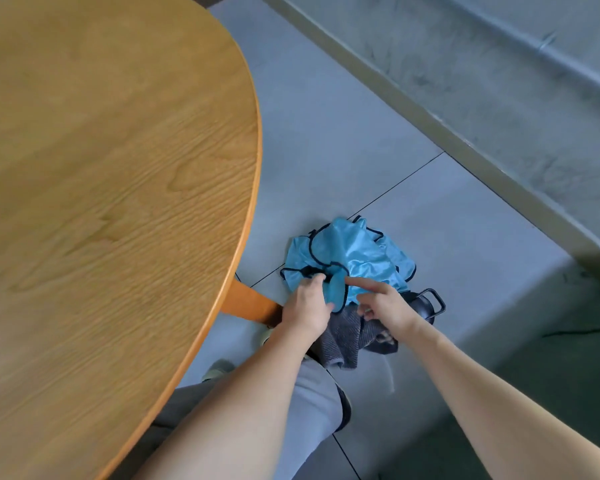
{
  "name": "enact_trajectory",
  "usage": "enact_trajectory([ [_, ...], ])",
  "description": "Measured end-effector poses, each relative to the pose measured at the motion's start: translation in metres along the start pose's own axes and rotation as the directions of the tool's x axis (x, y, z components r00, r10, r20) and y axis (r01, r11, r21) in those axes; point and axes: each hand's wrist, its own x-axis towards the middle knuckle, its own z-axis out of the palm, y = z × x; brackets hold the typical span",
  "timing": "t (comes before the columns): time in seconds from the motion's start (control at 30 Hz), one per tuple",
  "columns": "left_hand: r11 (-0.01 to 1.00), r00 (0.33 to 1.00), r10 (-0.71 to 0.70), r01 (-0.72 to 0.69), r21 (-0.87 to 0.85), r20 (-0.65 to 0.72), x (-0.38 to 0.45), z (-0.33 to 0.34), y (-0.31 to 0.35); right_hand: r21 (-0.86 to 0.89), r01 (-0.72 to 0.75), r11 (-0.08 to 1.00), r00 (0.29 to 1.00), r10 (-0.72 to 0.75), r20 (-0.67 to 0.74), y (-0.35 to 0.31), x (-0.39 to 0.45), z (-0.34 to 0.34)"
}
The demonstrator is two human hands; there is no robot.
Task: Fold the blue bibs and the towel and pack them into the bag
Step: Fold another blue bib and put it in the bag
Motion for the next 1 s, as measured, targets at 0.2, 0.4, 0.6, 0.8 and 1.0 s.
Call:
enact_trajectory([
  [0.2,0.988,0.986,0.157,-0.157,-0.006,0.047,-0.011,-0.015,0.017,0.138,0.054,0.989,0.998,-0.050,-0.032,-0.028,-0.045,-0.010],
  [0.4,0.974,0.978,0.211,-0.209,-0.086,0.011,-0.015,-0.029,0.042,0.060,0.061,0.996,0.998,-0.060,-0.034,-0.047,-0.085,-0.030],
  [0.6,0.934,0.965,0.233,-0.256,-0.248,-0.121,-0.022,-0.029,0.060,0.149,0.129,0.980,0.989,-0.117,-0.091,-0.048,-0.100,-0.050],
  [0.8,0.913,0.984,0.137,-0.170,-0.370,-0.116,-0.034,-0.052,0.086,0.442,0.187,0.877,0.981,-0.147,-0.123,-0.068,-0.103,-0.053],
  [1.0,0.819,0.932,0.185,-0.321,-0.475,-0.312,-0.052,-0.107,0.121,0.483,0.373,0.793,0.928,-0.332,-0.172,-0.126,-0.121,-0.059],
])
